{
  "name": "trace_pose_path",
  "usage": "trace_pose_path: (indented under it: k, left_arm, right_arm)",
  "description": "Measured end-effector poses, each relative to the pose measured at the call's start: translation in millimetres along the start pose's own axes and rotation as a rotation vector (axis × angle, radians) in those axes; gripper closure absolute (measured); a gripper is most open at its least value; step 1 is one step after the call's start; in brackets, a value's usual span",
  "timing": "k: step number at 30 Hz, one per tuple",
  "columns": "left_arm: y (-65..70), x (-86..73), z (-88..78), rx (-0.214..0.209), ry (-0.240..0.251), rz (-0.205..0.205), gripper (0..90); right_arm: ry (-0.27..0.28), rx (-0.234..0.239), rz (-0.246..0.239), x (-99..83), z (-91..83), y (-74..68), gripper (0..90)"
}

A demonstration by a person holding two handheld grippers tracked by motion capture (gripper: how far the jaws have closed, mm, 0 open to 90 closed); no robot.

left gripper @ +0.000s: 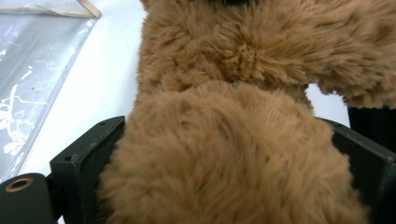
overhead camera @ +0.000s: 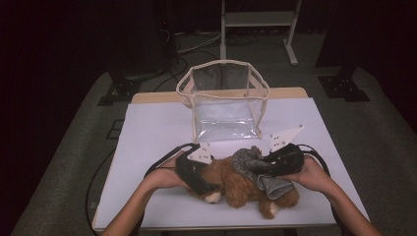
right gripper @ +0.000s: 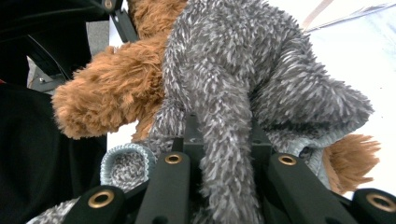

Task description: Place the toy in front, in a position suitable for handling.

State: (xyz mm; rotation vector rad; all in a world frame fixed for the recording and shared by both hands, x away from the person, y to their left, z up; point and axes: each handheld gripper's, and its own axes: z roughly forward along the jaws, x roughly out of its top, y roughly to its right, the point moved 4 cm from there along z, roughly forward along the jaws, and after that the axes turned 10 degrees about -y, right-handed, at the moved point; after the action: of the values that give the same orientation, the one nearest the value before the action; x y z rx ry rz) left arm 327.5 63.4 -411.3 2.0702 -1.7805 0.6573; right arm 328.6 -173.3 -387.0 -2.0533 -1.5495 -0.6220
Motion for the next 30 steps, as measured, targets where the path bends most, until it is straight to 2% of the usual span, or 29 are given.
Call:
trace_pose_path:
  k: [2,4,5,6,9,16,18,20,22,24,26,28,30]
  left_arm:
    - [0.7,2.5,1.4,0.013,-0.031,0.031,15.8]
    - [0.5,5.8,-2.0,0.049,-0.046,0.067,34.5]
    - [-0.6,7.8,-4.4,0.070,-0.047,0.084,40.0]
    - [-3.0,9.9,-6.8,0.100,-0.039,0.093,44.4]
    - [-11.7,14.4,-11.4,0.128,-0.025,0.105,49.8]
    - [-30.5,31.5,-20.7,0.202,-0.035,0.154,51.0]
    - [-38.0,32.2,-24.5,0.220,-0.038,0.148,50.8]
    - [-43.7,29.6,-26.3,0.213,-0.024,0.119,49.0]
    - [-44.4,23.7,-24.8,0.171,-0.017,0.085,40.4]
    - [-41.6,17.1,-23.6,0.154,-0.022,0.076,34.0]
    - [-39.2,11.8,-24.5,0.154,-0.026,0.068,27.5]
    - [-35.1,7.3,-26.3,0.149,-0.020,0.072,26.5]
    - [-29.0,3.0,-26.3,0.142,-0.019,0.081,29.6]
  right_arm:
    - [0.003,0.002,0.007,-0.3,0.1,1.8,75.6]
    - [0.003,-0.007,0.012,-0.5,-0.5,4.2,75.5]
    - [0.005,-0.010,0.020,-0.5,-1.6,6.0,75.5]
    - [0.010,-0.010,0.025,-0.3,-2.7,8.5,75.5]
    - [0.016,-0.017,0.046,2.0,-7.9,18.3,75.5]
    - [0.016,-0.037,0.068,11.1,-13.8,36.3,75.5]
    - [0.025,-0.039,0.072,13.2,-14.6,39.9,75.5]
    - [0.030,-0.038,0.072,15.2,-13.2,41.5,75.5]
    - [0.021,-0.039,0.068,16.5,-8.1,39.8,75.5]
    - [0.012,-0.030,0.049,17.0,-1.2,35.2,75.6]
    - [0.012,-0.014,0.034,17.3,5.1,28.8,75.7]
    - [0.011,-0.011,0.013,17.5,9.8,20.3,75.7]
    - [0.004,-0.015,-0.007,17.6,11.3,12.0,75.7]
